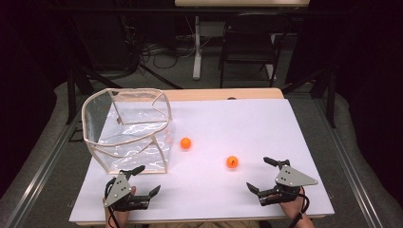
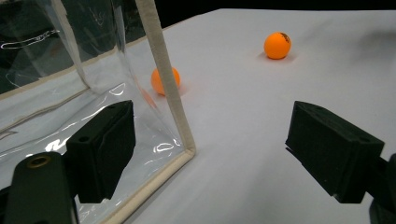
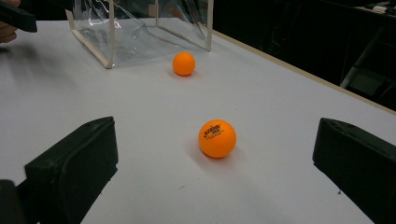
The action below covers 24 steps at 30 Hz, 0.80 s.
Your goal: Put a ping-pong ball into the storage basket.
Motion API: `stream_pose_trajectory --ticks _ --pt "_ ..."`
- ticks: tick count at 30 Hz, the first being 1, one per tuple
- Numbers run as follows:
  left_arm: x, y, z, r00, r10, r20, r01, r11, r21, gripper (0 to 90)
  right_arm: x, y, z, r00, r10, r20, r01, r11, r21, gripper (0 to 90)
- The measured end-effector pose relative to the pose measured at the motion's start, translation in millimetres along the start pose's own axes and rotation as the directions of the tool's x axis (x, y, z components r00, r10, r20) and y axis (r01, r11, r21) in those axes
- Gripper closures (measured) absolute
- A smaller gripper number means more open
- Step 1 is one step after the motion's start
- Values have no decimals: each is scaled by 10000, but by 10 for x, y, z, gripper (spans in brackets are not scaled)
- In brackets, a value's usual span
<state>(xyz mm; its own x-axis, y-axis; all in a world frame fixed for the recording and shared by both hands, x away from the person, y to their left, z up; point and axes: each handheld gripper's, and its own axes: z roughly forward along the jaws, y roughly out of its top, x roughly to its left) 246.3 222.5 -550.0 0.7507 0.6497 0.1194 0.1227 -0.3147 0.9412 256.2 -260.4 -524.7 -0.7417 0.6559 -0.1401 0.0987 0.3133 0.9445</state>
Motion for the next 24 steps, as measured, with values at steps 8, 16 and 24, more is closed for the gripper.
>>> stream_pose_trajectory --ticks 8,16,24 --pt "0 -9 3 10000 -90 39 90 10000 -15 157 -26 3 10 10000 -15 77 14 9999 135 0" --pt "-7 0 16 10000 -15 93 16 10000 -41 157 -37 16 8 9998 -23 206 18 9996 270 0" --pt "-13 -11 -2 10000 -29 46 29 10000 -16 157 -64 48 63 9994 -88 343 70 9986 531 0"
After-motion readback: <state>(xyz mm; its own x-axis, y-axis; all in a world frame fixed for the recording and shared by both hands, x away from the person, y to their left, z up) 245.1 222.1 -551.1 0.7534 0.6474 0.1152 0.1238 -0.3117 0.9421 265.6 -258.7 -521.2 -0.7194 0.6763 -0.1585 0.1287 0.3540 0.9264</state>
